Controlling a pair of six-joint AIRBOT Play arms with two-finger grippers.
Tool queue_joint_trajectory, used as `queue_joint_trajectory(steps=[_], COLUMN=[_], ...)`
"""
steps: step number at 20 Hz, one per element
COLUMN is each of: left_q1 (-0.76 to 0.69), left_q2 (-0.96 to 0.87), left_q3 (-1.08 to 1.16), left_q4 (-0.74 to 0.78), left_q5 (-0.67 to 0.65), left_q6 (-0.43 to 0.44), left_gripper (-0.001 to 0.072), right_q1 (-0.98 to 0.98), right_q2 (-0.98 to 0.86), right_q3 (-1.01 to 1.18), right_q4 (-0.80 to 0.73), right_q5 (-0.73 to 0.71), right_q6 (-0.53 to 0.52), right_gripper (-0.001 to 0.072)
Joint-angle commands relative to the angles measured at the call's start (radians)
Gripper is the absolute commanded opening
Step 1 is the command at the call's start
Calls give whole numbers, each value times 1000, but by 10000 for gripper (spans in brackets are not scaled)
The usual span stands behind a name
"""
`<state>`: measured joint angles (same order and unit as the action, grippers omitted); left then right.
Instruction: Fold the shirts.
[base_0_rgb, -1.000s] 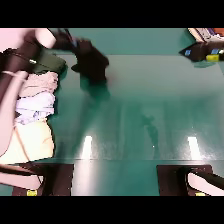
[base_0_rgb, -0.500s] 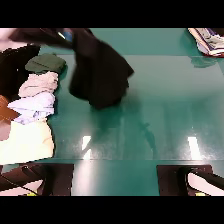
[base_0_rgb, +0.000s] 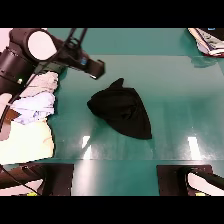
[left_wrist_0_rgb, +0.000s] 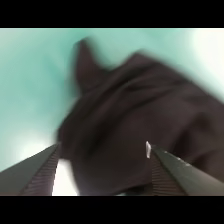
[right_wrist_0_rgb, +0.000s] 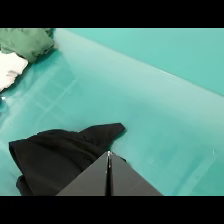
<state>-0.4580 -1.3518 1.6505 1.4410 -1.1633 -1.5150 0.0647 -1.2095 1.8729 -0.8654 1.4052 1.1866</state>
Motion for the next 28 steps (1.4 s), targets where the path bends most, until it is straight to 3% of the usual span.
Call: queue_joint_trajectory(steps=[1, 5, 9, 13, 15, 16, 20, 21, 22, 23, 26, 28], left_q1=[166, 229, 229, 229, 229, 229, 263, 266, 268, 268, 268, 268], left_q2=[-6, -68, -196, -246, -249, -249, -238, -227, -217, -209, -207, -208], left_q3=[-131, -394, -433, -433, -433, -433, -350, -326, -297, -275, -236, -237], left_q4=[-90, -327, -590, -660, -656, -656, -627, -617, -612, -610, -611, -609], left_q5=[-7, 158, 172, 210, 214, 214, 173, 177, 174, 174, 170, 169], left_q6=[-29, 39, 193, 216, 237, 260, 259, 259, 259, 259, 259, 259], left_gripper=[614, 614, 613, 582, 157, 29, 24, 24, 24, 25, 24, 25], right_q1=[0, 0, 0, 0, 0, 0, 0, 0, 6, 18, 76, 153], right_q2=[1, 1, 1, 1, 1, 1, 1, 1, 0, -1, -45, -98], right_q3=[-6, -108, -251, -394, -479, -520, -724, -793, -862, -934, -1072, -1106], right_q4=[0, 0, 0, -2, -13, -39, -142, -140, -129, -117, -27, 34], right_q5=[11, 13, 8, 5, -3, -11, -35, -45, -75, -119, -172, -203], right_q6=[5, 19, 19, 19, 19, 19, 59, 59, 59, 59, 57, 43], right_gripper=[16, 17, 17, 16, 17, 16, 18, 108, 374, 490, 431, 431])
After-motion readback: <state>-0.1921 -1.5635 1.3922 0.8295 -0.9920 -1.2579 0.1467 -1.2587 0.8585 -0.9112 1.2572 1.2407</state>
